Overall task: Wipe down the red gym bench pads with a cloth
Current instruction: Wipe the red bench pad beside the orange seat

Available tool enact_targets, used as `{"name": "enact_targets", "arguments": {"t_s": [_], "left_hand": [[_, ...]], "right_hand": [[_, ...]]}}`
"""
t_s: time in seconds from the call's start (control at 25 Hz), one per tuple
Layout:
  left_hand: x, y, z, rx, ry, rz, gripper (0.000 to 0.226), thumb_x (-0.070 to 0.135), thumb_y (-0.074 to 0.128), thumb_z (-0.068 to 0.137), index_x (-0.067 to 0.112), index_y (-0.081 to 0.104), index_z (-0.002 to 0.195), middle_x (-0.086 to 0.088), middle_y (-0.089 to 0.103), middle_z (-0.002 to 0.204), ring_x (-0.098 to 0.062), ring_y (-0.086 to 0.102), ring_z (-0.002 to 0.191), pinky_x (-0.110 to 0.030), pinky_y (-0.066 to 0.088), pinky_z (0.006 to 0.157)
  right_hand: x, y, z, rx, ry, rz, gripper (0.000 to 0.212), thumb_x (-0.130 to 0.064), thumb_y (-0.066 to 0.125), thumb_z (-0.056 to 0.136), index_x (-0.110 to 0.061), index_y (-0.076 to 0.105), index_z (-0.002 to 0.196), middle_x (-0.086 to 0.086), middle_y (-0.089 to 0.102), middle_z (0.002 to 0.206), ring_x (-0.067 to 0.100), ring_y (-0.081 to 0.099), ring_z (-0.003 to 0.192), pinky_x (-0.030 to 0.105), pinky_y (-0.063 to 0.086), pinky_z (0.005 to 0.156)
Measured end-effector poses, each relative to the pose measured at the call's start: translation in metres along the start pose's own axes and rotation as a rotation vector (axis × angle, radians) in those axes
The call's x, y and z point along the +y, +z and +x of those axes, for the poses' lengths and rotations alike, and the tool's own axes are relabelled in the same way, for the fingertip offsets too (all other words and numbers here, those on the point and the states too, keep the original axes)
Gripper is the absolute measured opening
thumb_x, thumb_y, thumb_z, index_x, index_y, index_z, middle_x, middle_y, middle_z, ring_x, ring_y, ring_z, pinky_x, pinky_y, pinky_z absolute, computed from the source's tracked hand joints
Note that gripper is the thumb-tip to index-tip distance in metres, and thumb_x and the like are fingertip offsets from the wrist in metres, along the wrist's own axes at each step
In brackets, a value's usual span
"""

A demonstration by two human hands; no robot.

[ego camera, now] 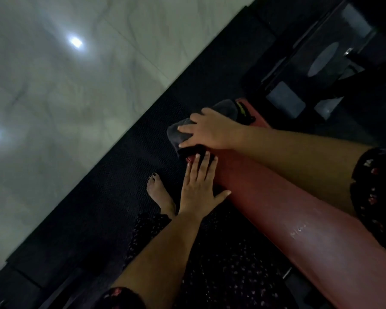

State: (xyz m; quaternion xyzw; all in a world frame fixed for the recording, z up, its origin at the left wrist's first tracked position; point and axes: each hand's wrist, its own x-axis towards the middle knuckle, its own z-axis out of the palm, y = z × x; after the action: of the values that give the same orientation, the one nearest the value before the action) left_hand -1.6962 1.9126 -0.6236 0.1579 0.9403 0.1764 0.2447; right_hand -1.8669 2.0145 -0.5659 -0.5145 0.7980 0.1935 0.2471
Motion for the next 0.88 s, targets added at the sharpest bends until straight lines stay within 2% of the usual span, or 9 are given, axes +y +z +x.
{"name": "enact_targets", "arguments": {"t_s": [0.08,0.24,0.32,0.44,0.48,0.56,0.64,0.76,0.88], "left_hand": [[-0.010,-0.009,0.010,0.011,0.012,-0.004,0.099,0.076,0.035,0.084,0.027,-0.017,0.153,-0.002,-0.014,0.163,-0.024,-0.021,0.147,-0.045,-0.009,0.121],[-0.008,-0.028,0.033,0.003,0.027,-0.092,0.107,0.075,0.040,0.085,0.027,-0.035,0.145,-0.002,-0.030,0.156,-0.021,-0.027,0.146,-0.043,-0.015,0.120],[0.005,-0.033,0.047,0.005,-0.020,-0.094,0.113,0.077,0.041,0.083,0.019,-0.032,0.147,-0.005,-0.030,0.157,-0.022,-0.027,0.145,-0.040,-0.019,0.117],[0.015,-0.040,0.068,-0.092,-0.002,0.008,0.122,0.082,0.044,0.078,0.012,-0.026,0.150,-0.011,-0.030,0.157,-0.027,-0.030,0.144,-0.044,-0.021,0.115],[0.015,-0.042,0.073,-0.127,0.007,0.034,0.125,0.083,0.046,0.076,0.012,-0.026,0.150,-0.011,-0.031,0.157,-0.027,-0.031,0.143,-0.045,-0.021,0.115],[0.014,-0.044,0.077,-0.173,0.012,0.041,0.128,0.084,0.048,0.074,0.014,-0.027,0.149,-0.009,-0.033,0.156,-0.027,-0.032,0.143,-0.045,-0.021,0.114],[0.011,-0.042,0.075,-0.179,0.017,0.041,0.127,0.085,0.046,0.073,0.015,-0.028,0.149,-0.007,-0.035,0.155,-0.026,-0.031,0.143,-0.045,-0.020,0.114],[0.002,-0.037,0.075,-0.079,0.251,0.185,0.106,0.081,0.032,0.083,0.019,-0.019,0.152,-0.004,-0.027,0.158,-0.025,-0.018,0.148,-0.045,-0.011,0.120],[-0.003,-0.040,0.075,-0.075,0.403,0.261,0.089,0.073,0.025,0.090,0.022,-0.006,0.156,-0.004,-0.010,0.163,-0.020,-0.006,0.151,-0.040,-0.006,0.122]], "right_hand": [[0.033,0.009,-0.018,0.001,0.088,0.008,0.045,-0.034,0.043,0.100,-0.051,0.036,0.140,0.001,0.034,0.153,0.032,0.041,0.124,0.044,0.036,0.092],[0.087,0.029,-0.052,-0.106,0.567,0.069,0.042,-0.035,0.036,0.103,-0.052,0.037,0.140,0.001,0.033,0.149,0.036,0.035,0.126,0.046,0.033,0.097],[0.074,0.032,-0.048,-0.077,0.571,0.091,0.042,-0.034,0.034,0.103,-0.050,0.036,0.142,0.003,0.029,0.152,0.037,0.034,0.127,0.048,0.033,0.098],[0.069,0.044,-0.058,0.020,0.389,0.105,0.046,-0.027,0.034,0.103,-0.050,0.032,0.144,0.004,0.024,0.158,0.037,0.035,0.127,0.046,0.035,0.095],[0.079,0.050,-0.066,0.024,0.443,0.151,0.048,-0.025,0.034,0.103,-0.050,0.032,0.144,0.004,0.024,0.158,0.037,0.035,0.127,0.046,0.035,0.095],[0.095,0.061,-0.077,-0.016,0.694,0.301,0.051,-0.024,0.035,0.102,-0.050,0.028,0.146,0.004,0.023,0.158,0.038,0.034,0.127,0.047,0.035,0.096],[0.092,0.069,-0.079,-0.073,0.776,0.427,0.059,-0.022,0.041,0.100,-0.047,0.022,0.149,0.005,0.020,0.158,0.039,0.033,0.127,0.047,0.038,0.094],[0.078,0.084,-0.098,-0.012,0.722,0.537,0.073,-0.017,0.050,0.094,-0.042,0.014,0.152,0.007,0.017,0.160,0.037,0.034,0.127,0.043,0.042,0.088],[0.068,0.108,-0.129,-0.092,0.792,0.682,0.075,-0.018,0.052,0.094,-0.040,0.011,0.152,0.007,0.020,0.159,0.037,0.037,0.128,0.044,0.044,0.093]]}}
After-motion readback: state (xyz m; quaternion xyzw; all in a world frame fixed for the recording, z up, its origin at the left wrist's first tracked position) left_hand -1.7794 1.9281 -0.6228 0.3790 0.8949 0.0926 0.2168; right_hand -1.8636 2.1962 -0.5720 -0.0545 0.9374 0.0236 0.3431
